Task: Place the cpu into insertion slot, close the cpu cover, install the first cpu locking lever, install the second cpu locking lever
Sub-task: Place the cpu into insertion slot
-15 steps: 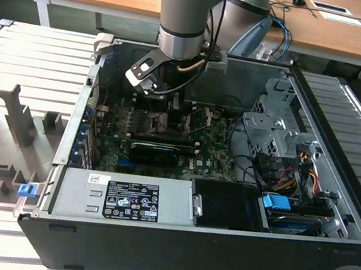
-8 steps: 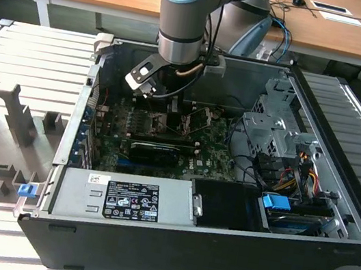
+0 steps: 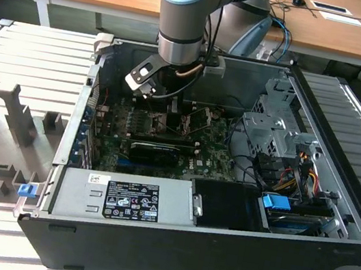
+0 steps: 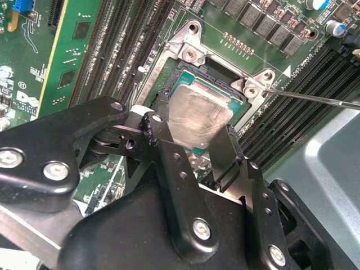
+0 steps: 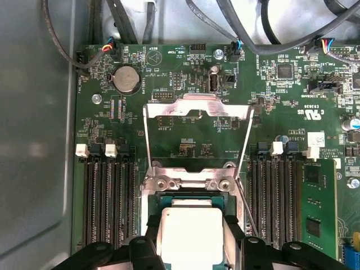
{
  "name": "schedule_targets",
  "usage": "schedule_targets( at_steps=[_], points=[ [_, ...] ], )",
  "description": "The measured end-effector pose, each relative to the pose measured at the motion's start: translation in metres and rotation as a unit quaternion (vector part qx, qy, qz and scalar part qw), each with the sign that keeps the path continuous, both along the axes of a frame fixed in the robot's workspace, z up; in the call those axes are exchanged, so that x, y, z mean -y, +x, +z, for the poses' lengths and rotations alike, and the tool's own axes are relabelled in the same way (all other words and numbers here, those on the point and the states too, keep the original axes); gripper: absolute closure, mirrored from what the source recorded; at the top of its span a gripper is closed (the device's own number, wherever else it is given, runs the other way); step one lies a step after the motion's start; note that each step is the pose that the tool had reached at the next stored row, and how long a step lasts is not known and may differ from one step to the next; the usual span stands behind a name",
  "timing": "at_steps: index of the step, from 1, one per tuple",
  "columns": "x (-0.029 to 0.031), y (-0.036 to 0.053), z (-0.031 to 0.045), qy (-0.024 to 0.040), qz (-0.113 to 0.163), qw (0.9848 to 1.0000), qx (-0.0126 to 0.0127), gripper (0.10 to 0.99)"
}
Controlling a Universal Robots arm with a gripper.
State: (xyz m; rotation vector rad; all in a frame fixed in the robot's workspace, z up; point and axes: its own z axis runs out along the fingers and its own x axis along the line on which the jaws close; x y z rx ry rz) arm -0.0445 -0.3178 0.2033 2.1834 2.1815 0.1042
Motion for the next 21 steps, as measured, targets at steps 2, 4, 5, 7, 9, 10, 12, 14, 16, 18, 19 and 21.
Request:
schedule_targets(
  at_steps=[2, 4, 5, 7, 9, 10, 12, 14, 16, 18, 19, 21],
  points=[
    [0.0000, 0.0000, -0.0001, 0.0000, 0.000, 1.0000, 0.0000, 0.561],
    [0.0000, 0.0000, -0.0001, 0.0000, 0.000, 1.0000, 0.0000, 0.549],
    [0.0000, 0.0000, -0.0001, 0.0000, 0.000, 1.0000, 0.0000, 0.486],
    [-0.0003, 0.0000, -0.0002, 0.0002, 0.000, 1.0000, 0.0001, 0.486],
    [-0.0004, 0.0000, 0.0031, 0.0001, 0.000, 1.0000, 0.0000, 0.486],
    [-0.0004, 0.0000, 0.0039, 0.0001, 0.000, 1.0000, 0.0000, 0.486],
    [-0.0004, 0.0000, 0.0049, 0.0000, 0.000, 1.0000, 0.0000, 0.502],
    [-0.0004, 0.0000, 0.0060, 0.0001, 0.000, 1.0000, 0.0000, 0.627],
    [-0.0004, 0.0000, 0.0074, 0.0000, 0.000, 1.0000, 0.0001, 0.749],
    [-0.0004, 0.0000, 0.0081, -0.0001, 0.000, 1.0000, 0.0000, 0.929],
    [-0.0004, 0.0000, 0.0084, -0.0001, 0.000, 1.0000, 0.0000, 0.980],
    [-0.0004, 0.0000, 0.0085, -0.0001, 0.000, 1.0000, 0.0001, 0.980]
  ],
)
